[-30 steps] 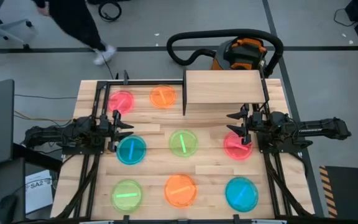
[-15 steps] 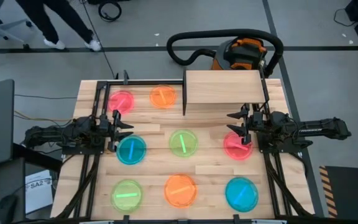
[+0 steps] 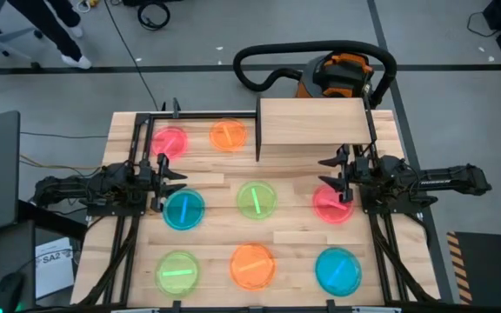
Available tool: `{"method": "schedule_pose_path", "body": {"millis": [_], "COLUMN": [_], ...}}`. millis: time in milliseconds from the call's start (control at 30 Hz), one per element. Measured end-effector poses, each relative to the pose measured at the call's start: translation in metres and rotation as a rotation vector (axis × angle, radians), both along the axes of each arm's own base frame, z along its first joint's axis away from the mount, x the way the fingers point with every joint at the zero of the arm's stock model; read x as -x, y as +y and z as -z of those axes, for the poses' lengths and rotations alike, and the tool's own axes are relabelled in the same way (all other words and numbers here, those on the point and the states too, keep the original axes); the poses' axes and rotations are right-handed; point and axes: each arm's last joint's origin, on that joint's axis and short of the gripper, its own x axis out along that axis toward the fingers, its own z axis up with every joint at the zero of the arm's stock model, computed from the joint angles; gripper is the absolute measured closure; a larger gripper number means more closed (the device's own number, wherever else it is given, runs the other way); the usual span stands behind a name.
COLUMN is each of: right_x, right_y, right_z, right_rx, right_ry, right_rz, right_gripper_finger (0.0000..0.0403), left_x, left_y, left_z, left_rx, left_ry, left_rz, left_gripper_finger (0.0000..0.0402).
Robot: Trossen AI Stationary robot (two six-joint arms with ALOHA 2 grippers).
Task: Place and stack plates onto a shelf
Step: Put the top green plate on the shelf
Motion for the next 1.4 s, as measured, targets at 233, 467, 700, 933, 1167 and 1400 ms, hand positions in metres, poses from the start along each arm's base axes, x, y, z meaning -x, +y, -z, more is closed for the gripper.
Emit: {"method": "schedule_pose_path", "body": {"millis": [233, 467, 700, 933, 1167, 1400], "right_x": [0.0, 0.002, -0.004, -0.03, -0.071, -0.11], "right_y": [0.001, -0.002, -0.002, -0.001, 0.007, 0.015], "right_z": [0.0, -0.018, -0.054, -0.091, -0.112, -0.115], "right_rx": [-0.201, -0.507, -0.415, -0.419, -0.427, -0.488], "right_ry": [-0.009, -0.121, -0.015, 0.153, 0.3, 0.476], "right_rz": [-0.081, -0.071, -0.022, -0.016, -0.042, -0.005], "right_gripper_finger": [0.0169, 0.0169, 0.0169, 0.0169, 0.0169, 0.0169], "left_x": [0.0, 0.0, 0.0, 0.0, 0.0, 0.0], "left_y": [0.0, 0.0, 0.0, 0.0, 0.0, 0.0], "left_z": [0.0, 0.0, 0.0, 0.0, 0.0, 0.0], "left_rx": [0.0, 0.001, 0.001, 0.001, 0.001, 0.002], "left_ry": [0.0, 0.001, 0.002, 0.002, 0.002, 0.002], "left_rz": [0.0, 0.0, 0.0, 0.0, 0.0, 0.0], "left_gripper_finger": [0.028, 0.028, 0.028, 0.028, 0.028, 0.028]}}
